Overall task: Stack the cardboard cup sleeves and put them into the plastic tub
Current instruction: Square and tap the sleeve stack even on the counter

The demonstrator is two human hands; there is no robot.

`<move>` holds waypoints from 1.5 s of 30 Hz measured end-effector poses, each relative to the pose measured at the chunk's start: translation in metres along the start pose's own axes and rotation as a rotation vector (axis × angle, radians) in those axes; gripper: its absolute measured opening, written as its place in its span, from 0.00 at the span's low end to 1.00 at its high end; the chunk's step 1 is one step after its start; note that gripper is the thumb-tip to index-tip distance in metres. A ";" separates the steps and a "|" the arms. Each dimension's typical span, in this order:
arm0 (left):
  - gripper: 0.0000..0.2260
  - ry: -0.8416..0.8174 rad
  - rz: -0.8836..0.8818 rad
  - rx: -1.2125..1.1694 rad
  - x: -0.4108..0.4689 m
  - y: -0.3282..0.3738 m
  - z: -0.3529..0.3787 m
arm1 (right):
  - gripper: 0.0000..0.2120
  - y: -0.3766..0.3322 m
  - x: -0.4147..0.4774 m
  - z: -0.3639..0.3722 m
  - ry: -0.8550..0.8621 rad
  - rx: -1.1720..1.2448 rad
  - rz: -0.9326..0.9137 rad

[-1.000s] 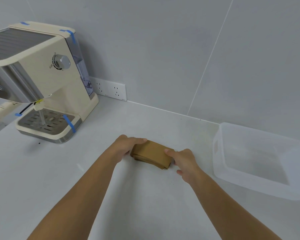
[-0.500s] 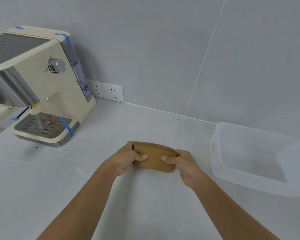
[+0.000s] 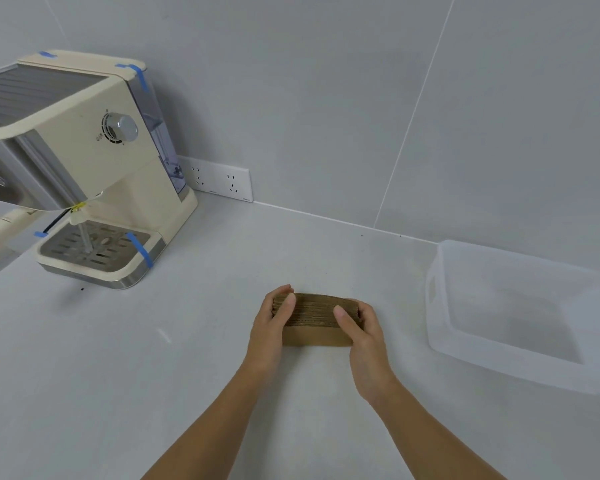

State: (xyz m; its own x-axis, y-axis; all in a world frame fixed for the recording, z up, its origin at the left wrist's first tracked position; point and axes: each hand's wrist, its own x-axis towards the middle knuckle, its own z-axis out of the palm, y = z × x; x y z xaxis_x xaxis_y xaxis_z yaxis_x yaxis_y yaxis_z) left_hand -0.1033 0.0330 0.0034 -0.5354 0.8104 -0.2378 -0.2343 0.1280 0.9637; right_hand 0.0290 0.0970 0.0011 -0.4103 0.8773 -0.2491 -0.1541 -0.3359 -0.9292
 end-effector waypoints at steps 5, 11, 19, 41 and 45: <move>0.10 0.217 0.113 0.001 -0.003 -0.005 0.014 | 0.08 0.005 0.005 0.010 0.189 -0.085 -0.062; 0.10 0.268 0.107 -0.063 0.001 0.000 0.022 | 0.10 0.000 0.012 0.019 0.289 -0.070 -0.089; 0.10 0.279 0.219 -0.150 -0.005 0.017 0.032 | 0.11 -0.015 0.009 0.019 0.317 -0.007 -0.225; 0.10 0.204 0.068 -0.034 -0.007 0.008 0.029 | 0.05 -0.006 0.007 0.005 0.231 -0.114 -0.114; 0.10 0.154 0.050 0.004 -0.008 -0.006 0.027 | 0.05 0.005 0.006 0.003 0.261 -0.108 -0.079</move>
State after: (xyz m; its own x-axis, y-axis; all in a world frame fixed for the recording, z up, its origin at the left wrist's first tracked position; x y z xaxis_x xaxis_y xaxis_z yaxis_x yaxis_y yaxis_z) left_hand -0.0757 0.0411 0.0026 -0.6647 0.7184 -0.2052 -0.2011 0.0925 0.9752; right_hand 0.0227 0.0991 -0.0042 -0.1538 0.9624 -0.2240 -0.0743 -0.2373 -0.9686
